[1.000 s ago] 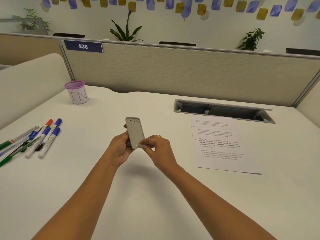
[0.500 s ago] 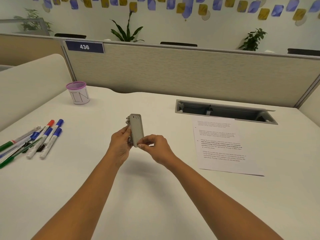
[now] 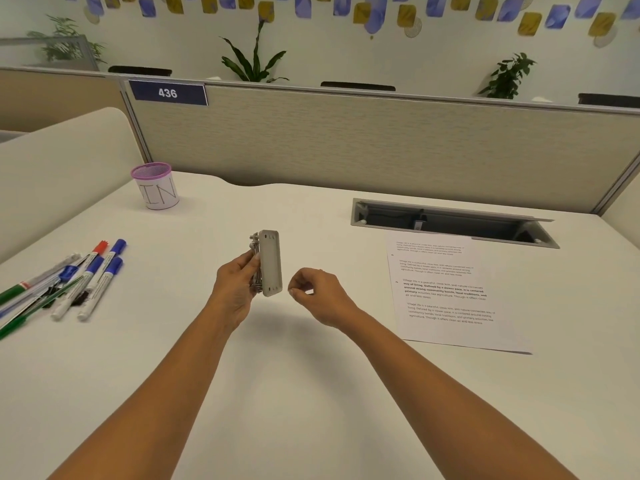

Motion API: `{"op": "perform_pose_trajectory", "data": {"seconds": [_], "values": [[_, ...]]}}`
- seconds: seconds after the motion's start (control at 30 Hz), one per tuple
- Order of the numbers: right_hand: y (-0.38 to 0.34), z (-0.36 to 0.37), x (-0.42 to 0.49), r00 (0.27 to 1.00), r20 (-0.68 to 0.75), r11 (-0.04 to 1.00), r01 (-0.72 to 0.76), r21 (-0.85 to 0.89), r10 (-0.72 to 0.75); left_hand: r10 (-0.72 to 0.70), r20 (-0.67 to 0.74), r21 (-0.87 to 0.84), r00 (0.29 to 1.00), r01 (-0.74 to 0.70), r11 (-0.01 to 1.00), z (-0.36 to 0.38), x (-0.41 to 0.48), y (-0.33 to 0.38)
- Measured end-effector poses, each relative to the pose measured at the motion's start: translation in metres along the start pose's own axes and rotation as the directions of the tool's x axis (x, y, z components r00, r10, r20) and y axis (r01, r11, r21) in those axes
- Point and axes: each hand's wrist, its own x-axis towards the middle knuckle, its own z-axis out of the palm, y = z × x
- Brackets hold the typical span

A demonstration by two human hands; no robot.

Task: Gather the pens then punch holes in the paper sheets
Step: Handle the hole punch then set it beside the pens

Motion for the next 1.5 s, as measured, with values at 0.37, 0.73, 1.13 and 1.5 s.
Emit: {"op": "perform_pose_trajectory", "data": {"seconds": [0.37, 0.73, 1.13, 1.5], "values": [[0.011, -0.006, 0.001, 0.985, -0.165, 0.999, -0.044, 0.012, 0.046, -0.006, -0.007, 0.04, 1.0, 0.007, 0.999, -0.004, 0.002, -0.006], [0.015, -0.014, -0.003, 0.947, -0.303, 0.994, -0.087, 0.069, 0.104, -0.015, -0.062, 0.117, 0.998, 0.022, 0.993, 0.002, 0.001, -0.015], [-0.007, 0.015, -0.017, 0.993, -0.061, 0.949, -0.081, 0.306, 0.105, -0.011, -0.116, 0.148, 0.993, 0.028, 0.989, 0.01, -0.009, -0.026], [0.001, 0.014, -0.017, 0.98, -0.006, 0.871, -0.174, 0.46, 0.199, -0.116, -0.162, 0.081, 0.98, 0.131, 0.988, -0.006, -0.013, -0.02]]}}
